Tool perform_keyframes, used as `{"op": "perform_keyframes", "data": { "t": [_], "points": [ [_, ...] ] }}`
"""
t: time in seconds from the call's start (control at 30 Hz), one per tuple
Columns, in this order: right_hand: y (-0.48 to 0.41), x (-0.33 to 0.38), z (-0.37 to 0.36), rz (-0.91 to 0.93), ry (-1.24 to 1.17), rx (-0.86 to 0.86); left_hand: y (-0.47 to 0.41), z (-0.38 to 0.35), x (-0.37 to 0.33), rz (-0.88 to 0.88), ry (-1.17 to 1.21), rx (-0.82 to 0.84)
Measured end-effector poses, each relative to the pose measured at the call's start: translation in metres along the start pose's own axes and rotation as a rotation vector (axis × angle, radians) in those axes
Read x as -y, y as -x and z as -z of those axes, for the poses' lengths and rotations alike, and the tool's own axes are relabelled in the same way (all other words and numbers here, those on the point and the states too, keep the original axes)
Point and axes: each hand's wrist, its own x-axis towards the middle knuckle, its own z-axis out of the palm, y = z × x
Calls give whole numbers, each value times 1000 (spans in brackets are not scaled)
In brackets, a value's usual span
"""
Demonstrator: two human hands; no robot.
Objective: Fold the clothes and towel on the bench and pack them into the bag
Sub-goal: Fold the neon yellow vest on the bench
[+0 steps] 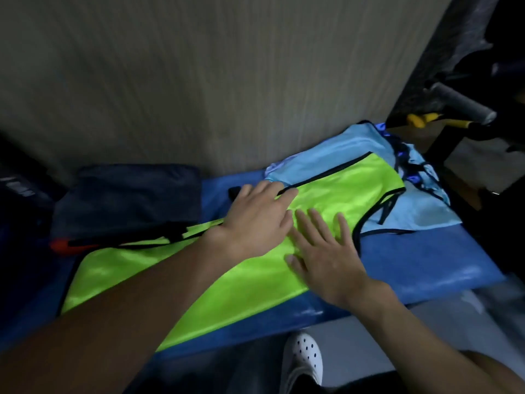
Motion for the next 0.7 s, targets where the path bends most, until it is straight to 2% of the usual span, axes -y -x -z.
{"op": "perform_keyframes", "data": {
  "t": [0.03,0.1,0.2,0.27,0.33,0.47,0.7],
  "points": [
    [0,-6,2,0,-23,-29,-15,-1,-6,-25,16,13],
    [-3,-19,13,-90,-119,-189,-44,-3,-18,-46,83,19],
    [-7,-50,29,-446,-303,-471,-87,-7,-32,-33,218,-7],
    [-10,-78,34,-712,-450,-531,-110,-13,-40,-36,312,-19],
    [-12,-102,36,-862,-619,-508,-129,-17,-47,-56,390,0],
    [-16,-125,32,-907,-763,-478,-159,-25,-55,-20,464,25],
    [-34,-124,28,-902,-657,-358,-181,-25,-62,83,692,90]
  ]
}}
